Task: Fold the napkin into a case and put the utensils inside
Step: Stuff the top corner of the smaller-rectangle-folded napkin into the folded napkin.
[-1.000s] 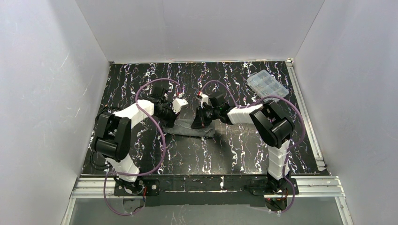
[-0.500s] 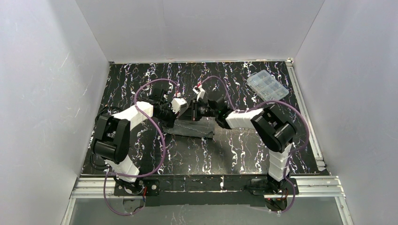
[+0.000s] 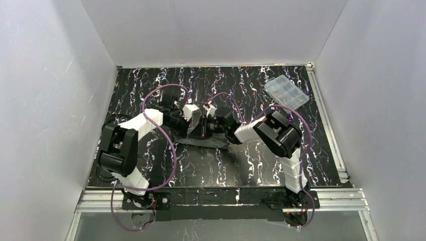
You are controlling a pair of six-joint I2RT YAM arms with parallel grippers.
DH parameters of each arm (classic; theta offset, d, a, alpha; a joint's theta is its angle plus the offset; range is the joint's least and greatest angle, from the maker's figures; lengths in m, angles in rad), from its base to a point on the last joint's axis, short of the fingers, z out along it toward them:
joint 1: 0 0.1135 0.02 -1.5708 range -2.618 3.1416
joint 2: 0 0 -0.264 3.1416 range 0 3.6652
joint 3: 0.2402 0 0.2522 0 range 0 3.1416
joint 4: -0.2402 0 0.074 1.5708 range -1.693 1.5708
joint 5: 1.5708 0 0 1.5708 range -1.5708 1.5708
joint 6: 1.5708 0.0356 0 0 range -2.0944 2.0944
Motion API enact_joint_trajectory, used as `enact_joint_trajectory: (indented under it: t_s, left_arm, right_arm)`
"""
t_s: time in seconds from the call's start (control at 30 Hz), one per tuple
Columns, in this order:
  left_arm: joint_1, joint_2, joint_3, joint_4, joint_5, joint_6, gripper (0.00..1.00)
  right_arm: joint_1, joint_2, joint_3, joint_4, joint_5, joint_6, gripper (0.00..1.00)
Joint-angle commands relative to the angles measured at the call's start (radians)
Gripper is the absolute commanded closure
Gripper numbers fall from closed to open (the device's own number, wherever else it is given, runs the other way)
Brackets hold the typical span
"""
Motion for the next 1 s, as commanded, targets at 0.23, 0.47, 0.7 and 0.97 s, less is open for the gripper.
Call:
enact_joint_trajectory:
  t_s: [0.23,0.47,0.7,0.97]
  left_arm:
    - [0.035,-0.075,0.099,-0.107,0.034,-0.008,0.86]
    - [0.078,-0.061,0.216,-0.165,-0.008,-0.024,0.76]
    - [0.076,0.03,0.21,-0.17,0.031,-0.012,0.81]
    - [0.073,0.044,0.113,-0.104,0.0,0.0,0.84]
  right_arm:
    - [0.02,0.098,0.119,-0.068,0.036,-0.052,0.85]
    - [0.032,0.103,0.097,-0.073,0.039,-0.066,0.85]
    - [0.04,0.101,0.097,-0.075,0.035,-0.068,0.85]
    - [0.041,0.089,0.077,-0.044,0.044,-0.038,0.86]
